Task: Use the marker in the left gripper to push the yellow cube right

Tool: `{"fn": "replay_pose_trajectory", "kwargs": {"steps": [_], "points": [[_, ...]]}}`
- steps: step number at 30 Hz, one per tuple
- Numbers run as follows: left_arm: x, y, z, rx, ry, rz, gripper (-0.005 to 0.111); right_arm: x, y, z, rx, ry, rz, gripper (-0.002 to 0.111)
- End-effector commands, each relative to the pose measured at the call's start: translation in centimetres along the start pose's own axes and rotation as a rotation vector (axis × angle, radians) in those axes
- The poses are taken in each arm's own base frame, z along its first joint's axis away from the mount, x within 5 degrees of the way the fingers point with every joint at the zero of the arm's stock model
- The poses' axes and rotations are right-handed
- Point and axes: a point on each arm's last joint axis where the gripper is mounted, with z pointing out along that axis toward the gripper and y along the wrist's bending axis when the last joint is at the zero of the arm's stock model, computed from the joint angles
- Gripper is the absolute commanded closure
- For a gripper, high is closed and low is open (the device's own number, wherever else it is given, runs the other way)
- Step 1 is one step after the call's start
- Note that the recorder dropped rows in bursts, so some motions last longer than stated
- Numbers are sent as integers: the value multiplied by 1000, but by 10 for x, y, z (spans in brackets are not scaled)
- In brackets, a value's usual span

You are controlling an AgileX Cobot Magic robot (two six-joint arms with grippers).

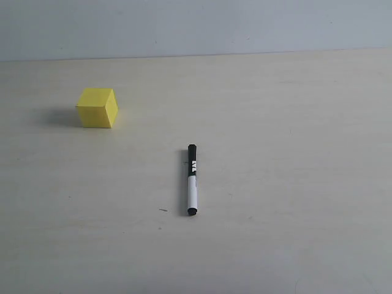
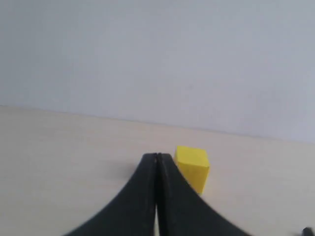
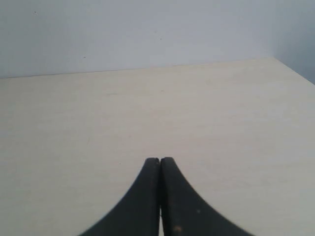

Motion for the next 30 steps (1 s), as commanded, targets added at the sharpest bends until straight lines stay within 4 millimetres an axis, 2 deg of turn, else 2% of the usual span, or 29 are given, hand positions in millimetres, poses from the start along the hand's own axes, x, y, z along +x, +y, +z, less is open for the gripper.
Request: {"fn": "replay_pose_trajectory", "kwargs": {"steps": [1,6,8,13,14,16,19,22,23,25,28,30], "points": [[-7,-2,-1,26,-64,-183,107,0,-1,0,11,-10,0,108],[-15,-5,-2,69,-159,-236,107,0,0,0,7,-10,-1,108],[-26,-8,-4,121,-274,-239,107,0,0,0,4,-10,-2,108],[-71,-16,-31,355,-751,-404,107,1,0,0,1,1,-2,108],[-86,-15,-34,349,-790,-459,107,1,0,0,2,0,-2,108],[-116,-12,-31,253,-762,-489,107,1,1,0,-11,0,-5,108],[-159,-15,-11,117,-627,-400,107,1,2,0,-33,0,-11,108],[-195,-26,25,92,-438,-330,107,1,2,0,-33,0,-11,108],[-201,-29,42,89,-334,-327,107,1,2,0,-34,0,-9,108],[-205,-36,78,74,-100,-278,107,1,2,0,-34,0,-9,108],[-199,-44,132,57,266,-215,107,1,2,0,-34,0,-9,108],[-190,-52,158,94,519,-185,107,1,2,0,-34,0,-9,108]]}}
